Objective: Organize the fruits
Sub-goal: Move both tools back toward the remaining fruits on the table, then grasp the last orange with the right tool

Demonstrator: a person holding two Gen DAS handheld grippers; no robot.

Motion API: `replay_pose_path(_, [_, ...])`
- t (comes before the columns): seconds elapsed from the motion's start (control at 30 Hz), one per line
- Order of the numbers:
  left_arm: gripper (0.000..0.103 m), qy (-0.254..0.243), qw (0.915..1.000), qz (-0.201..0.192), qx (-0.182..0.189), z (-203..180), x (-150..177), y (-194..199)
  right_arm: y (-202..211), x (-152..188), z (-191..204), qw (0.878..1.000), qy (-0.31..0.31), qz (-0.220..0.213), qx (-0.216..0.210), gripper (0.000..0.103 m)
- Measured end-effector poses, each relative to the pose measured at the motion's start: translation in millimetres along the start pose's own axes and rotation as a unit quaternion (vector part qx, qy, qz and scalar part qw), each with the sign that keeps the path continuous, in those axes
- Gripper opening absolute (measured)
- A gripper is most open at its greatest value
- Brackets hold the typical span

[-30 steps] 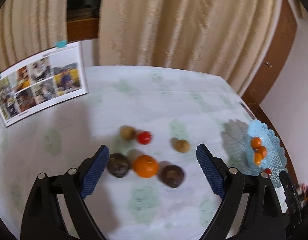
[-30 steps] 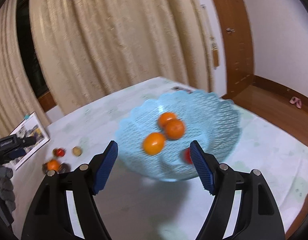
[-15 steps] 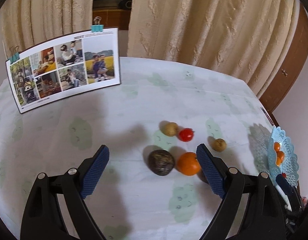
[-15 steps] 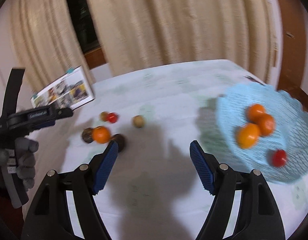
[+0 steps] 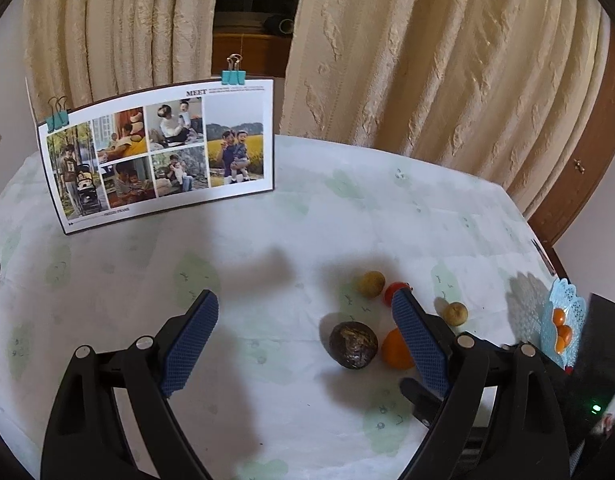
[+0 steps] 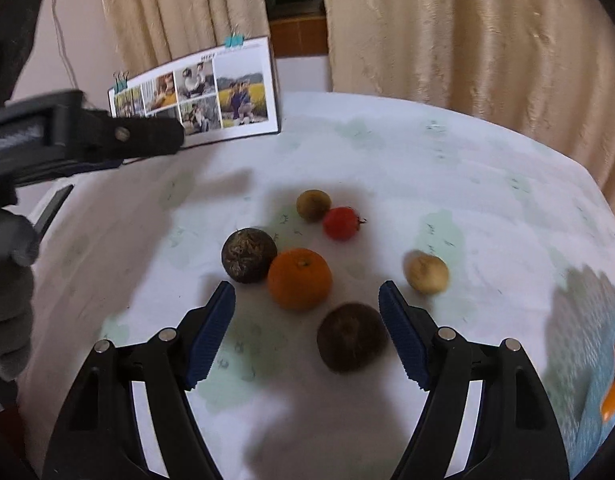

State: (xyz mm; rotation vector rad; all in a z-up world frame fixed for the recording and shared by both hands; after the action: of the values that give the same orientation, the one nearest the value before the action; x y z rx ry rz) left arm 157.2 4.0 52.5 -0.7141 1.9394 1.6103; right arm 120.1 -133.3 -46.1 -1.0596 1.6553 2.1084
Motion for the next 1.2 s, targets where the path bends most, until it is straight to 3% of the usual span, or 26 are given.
replay_pose_path(0.33, [0.092, 0.01, 0.9999, 0.006, -0.006, 8, -1, -6, -22, -4, 12, 0.997, 0.069, 0.032, -0.034, 0.073])
replay_pose_path(0.63, [0.092, 0.007, 0.9997, 0.021, -0.01, 9, 5, -20, -31, -6, 6, 0.996, 0.06, 0.048, -0.051, 0.04])
replay_pose_path(0.93, [0.092, -0.008, 0.9993, 0.035, -0.013, 4, 13, -33, -15, -6, 5, 0.998, 0.031, 0.023, -0.047, 0.04])
replay_pose_path(1.2, [0.092, -0.032, 0.9981, 0.052, -0.003, -14, 28, -46, 32, 0, -30, 0.998, -0.044, -0.03, -0.022, 0.04])
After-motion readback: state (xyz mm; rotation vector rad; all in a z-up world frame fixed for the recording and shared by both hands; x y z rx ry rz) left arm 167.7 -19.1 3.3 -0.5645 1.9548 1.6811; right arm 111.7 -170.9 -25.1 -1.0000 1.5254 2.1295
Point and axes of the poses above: each gripper's, at about its wrist camera, not at the fingertips, and y roughly against the way its jaws point, z to its left, x to its underside, the point moved 7 cm from there along -y, roughly the way its jaws point
